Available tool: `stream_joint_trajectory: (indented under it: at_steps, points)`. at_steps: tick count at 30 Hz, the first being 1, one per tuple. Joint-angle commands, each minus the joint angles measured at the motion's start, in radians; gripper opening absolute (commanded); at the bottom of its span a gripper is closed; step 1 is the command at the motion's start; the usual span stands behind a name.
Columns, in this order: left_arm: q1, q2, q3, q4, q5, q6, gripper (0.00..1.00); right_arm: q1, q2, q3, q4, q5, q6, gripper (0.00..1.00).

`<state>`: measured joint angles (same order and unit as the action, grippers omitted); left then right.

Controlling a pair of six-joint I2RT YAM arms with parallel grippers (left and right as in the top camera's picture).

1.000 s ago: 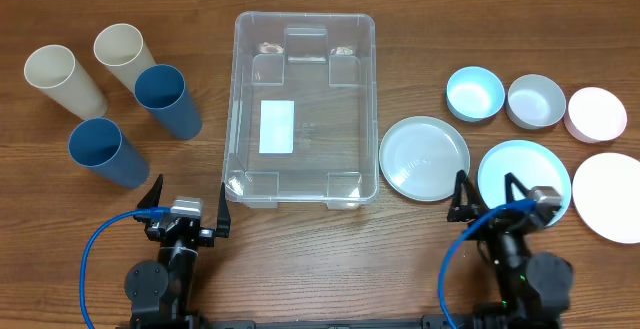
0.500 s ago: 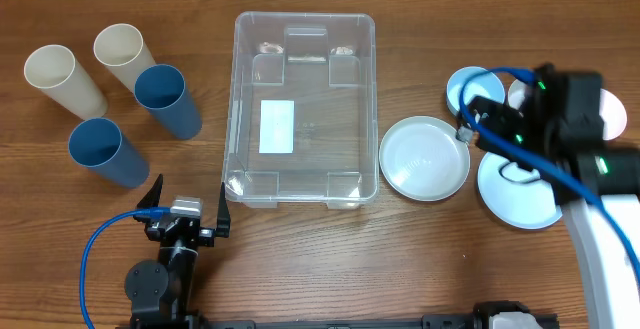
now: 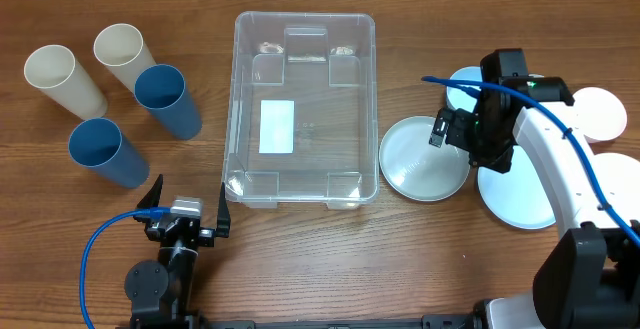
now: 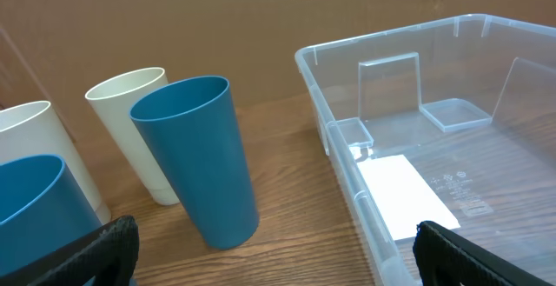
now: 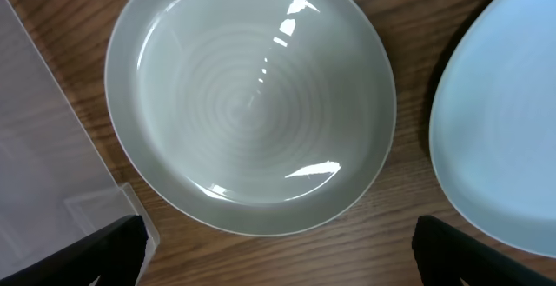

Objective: Pack container
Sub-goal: 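Reach the right gripper to the white plate and grip its rim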

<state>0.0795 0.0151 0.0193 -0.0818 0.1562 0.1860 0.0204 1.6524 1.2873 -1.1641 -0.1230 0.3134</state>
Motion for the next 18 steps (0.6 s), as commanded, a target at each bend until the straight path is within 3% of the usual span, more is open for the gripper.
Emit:
stream_joint_trajectory:
  at_steps: [1, 9, 18]
  points:
    - [0.007, -0.009, -0.005, 0.001, -0.003, -0.01, 1.0, -0.003, -0.001, -0.057, 0.032, 0.022, -0.006, 0.98]
    - [0.007, -0.009, -0.005, 0.001, -0.002, -0.01, 1.0, -0.003, -0.001, -0.215, 0.171, 0.025, 0.013, 0.96]
    - [0.007, -0.009, -0.005, 0.001, -0.002, -0.01, 1.0, -0.003, -0.001, -0.357, 0.324, 0.077, 0.155, 0.87]
